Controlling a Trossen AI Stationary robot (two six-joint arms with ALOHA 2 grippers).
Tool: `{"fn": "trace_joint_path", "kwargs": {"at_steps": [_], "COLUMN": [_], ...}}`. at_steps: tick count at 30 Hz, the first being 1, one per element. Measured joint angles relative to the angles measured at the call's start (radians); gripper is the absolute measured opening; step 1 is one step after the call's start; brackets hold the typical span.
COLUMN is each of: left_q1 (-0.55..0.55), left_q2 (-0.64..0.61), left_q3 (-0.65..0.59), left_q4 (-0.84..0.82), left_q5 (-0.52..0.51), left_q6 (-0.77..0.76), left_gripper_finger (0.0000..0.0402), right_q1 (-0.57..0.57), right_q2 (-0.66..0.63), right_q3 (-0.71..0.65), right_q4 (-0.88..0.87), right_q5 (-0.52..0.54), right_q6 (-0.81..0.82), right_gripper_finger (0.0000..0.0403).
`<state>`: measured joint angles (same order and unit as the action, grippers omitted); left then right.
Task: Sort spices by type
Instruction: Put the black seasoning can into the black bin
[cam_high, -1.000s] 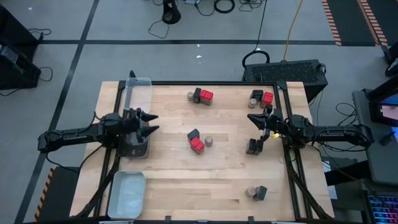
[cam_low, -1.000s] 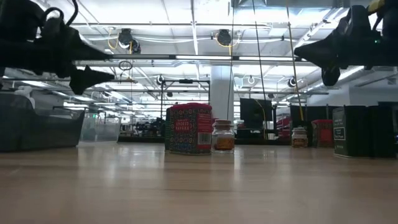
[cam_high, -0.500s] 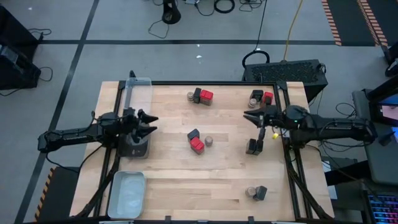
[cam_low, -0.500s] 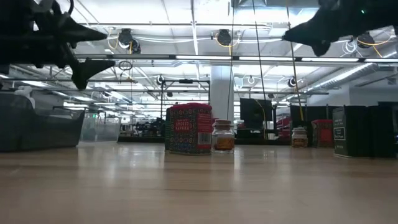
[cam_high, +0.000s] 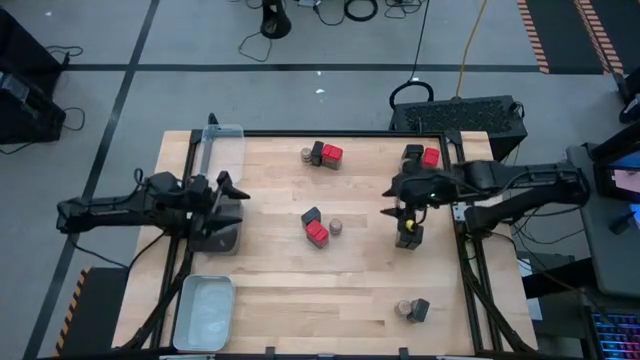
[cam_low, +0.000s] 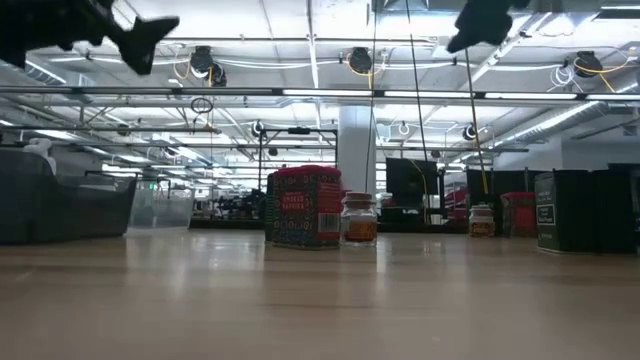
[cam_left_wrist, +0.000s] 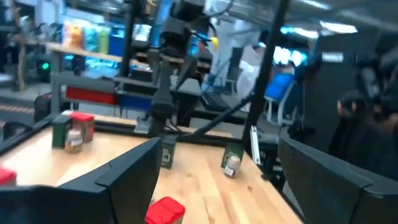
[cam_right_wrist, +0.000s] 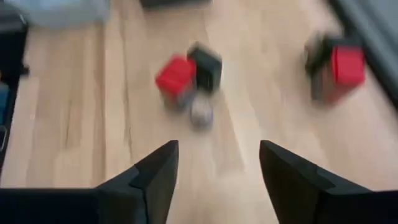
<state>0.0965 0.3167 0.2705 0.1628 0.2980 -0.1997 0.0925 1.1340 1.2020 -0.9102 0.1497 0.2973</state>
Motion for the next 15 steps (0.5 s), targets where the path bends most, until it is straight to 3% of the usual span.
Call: {"fn": "trace_joint_path", "kwargs": {"at_steps": [4,8,15], "left_q1": [-0.062,-0.072,-0.070], "left_q2": [0.076,0.129,0.184], "left_q3": [0.031,0.055,0.071], "left_q4": [-0.039,-0.050,-0.050], "left_q5": [-0.076,-0.207,-0.223], "left_q6": [0.136,0.263,0.311], "left_gripper_finger": [0.0326,0.0326,0.0326], "right_q1": [0.030,0.057,0.103], "right_q2": [0.122,0.206,0.303], "right_q3": [0.161,0.239,0.241], "right_q4": [-0.278,-0.464,-0.602], "right_q5": [-0.042,-0.101,-0.153], "right_q6": [0.173,0.322,0.282], "right_gripper_finger": [0.0233,0.0237,0.0236]}}
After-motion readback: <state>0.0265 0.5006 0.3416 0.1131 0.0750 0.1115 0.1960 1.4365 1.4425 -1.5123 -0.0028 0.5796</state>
